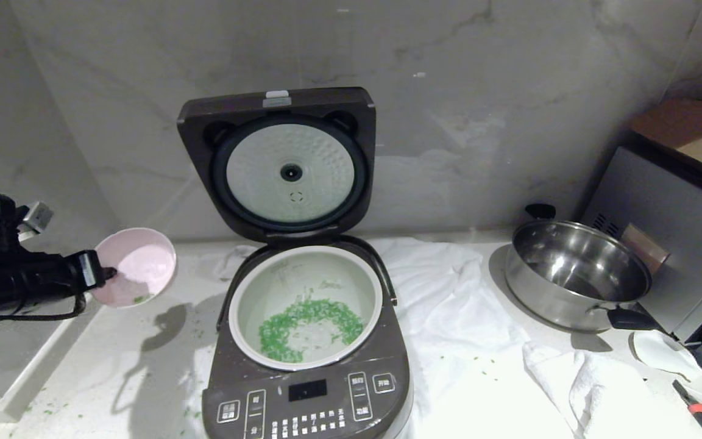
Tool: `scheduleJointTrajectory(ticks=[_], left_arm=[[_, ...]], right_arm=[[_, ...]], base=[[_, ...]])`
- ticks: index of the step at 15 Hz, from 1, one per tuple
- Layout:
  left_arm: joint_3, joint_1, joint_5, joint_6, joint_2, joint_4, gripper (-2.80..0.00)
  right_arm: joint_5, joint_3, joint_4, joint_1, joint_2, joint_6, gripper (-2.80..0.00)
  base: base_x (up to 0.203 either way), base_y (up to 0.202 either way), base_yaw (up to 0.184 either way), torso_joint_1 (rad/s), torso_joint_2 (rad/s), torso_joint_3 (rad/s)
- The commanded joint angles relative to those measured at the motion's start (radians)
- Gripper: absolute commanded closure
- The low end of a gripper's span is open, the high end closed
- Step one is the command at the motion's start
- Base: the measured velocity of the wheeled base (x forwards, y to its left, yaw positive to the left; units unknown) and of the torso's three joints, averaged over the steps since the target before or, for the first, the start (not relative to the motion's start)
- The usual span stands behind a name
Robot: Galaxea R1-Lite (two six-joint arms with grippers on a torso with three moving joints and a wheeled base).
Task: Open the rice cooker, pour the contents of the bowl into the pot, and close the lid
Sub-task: Pour the water from the bowl into the rice cooker, then place the bowl on the table
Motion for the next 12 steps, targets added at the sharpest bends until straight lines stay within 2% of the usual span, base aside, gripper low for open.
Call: scheduleJointTrajectory(ticks=[1, 2, 5, 10, 12], left_arm=[[-0.064, 0.085, -0.008, 0.043, 0.045, 0.119, 0.0], [-0.095, 0.119, -0.01, 0.072, 0.068, 0.18, 0.0], [-0.144, 0.2, -0.008, 0.107, 0.117, 0.297, 0.0], [-0.092, 0.37, 0.006, 0.245, 0.118, 0.31, 0.0], [-0.079, 0.424, 0.046, 0.301, 0.16, 0.311, 0.0]], right_arm=[[0.002, 0.0, 0.0, 0.0, -0.001, 0.0, 0.0], [0.0, 0.0, 0.0, 0.0, -0.001, 0.0, 0.0], [0.001, 0.0, 0.0, 0.0, -0.001, 0.0, 0.0], [0.0, 0.0, 0.0, 0.0, -0.001, 0.0, 0.0], [0.0, 0.0, 0.0, 0.0, -0.001, 0.0, 0.0]], base=[[0.0, 0.0, 0.0, 0.0, 0.0, 0.0], [0.0, 0.0, 0.0, 0.0, 0.0, 0.0], [0.0, 0.0, 0.0, 0.0, 0.0, 0.0], [0.0, 0.0, 0.0, 0.0, 0.0, 0.0], [0.0, 0.0, 0.0, 0.0, 0.0, 0.0]])
